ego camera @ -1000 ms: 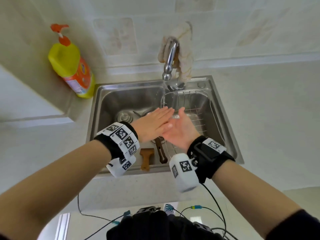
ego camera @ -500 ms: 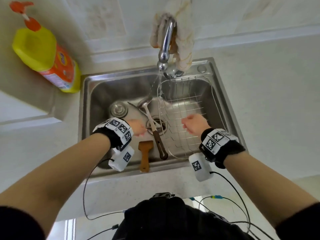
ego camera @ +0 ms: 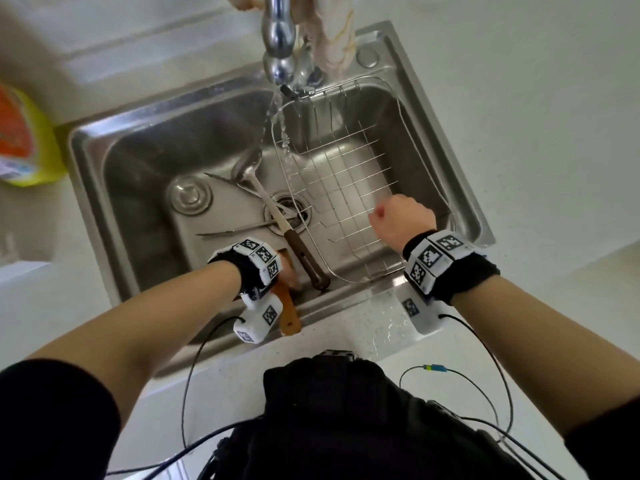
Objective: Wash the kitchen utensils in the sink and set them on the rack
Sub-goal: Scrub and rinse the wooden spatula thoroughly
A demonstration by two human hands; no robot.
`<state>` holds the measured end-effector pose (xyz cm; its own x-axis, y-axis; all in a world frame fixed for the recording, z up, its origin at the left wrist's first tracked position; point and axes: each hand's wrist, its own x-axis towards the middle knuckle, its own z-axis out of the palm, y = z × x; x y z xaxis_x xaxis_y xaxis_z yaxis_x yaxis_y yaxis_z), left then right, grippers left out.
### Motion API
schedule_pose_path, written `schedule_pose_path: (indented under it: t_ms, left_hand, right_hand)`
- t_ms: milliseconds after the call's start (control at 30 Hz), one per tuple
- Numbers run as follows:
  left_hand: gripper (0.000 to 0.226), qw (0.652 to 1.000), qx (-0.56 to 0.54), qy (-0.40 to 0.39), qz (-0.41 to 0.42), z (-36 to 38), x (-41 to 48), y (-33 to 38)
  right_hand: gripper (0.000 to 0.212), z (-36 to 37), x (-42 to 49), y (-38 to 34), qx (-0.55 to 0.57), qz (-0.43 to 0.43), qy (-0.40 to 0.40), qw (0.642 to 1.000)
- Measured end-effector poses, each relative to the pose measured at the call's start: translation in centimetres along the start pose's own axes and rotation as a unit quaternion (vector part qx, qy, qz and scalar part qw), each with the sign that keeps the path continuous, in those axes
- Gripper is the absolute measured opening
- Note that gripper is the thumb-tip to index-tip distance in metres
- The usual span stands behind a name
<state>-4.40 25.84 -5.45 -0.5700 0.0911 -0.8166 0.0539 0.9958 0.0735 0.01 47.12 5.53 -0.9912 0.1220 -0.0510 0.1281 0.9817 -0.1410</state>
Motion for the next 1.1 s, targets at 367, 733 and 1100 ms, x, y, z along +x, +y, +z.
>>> schedule_pose_path:
  t_ms: [367,733,1100]
  left_hand:
    - [0.018,0.976,-0.205,0.069,-0.030,-3.3,-0.1,1.7]
    - [0.028,0.954,-0.279,0.108,-0.020,-2.2,-0.6,2.7]
    - [0.025,0.950,-0.203,0.225,0.079,-0.2,-2.2,1.9]
  right_hand:
    - [0.027,-1.4,2.6,3.3,0.052,-0.016,0.005,0.998]
    - [0.025,3.2,2.8,5.1,0.109,-0.043,-0.087,0.989]
    - [0.039,7.6,1.9,2.1,0.239,-0.069,-0.133,0.959]
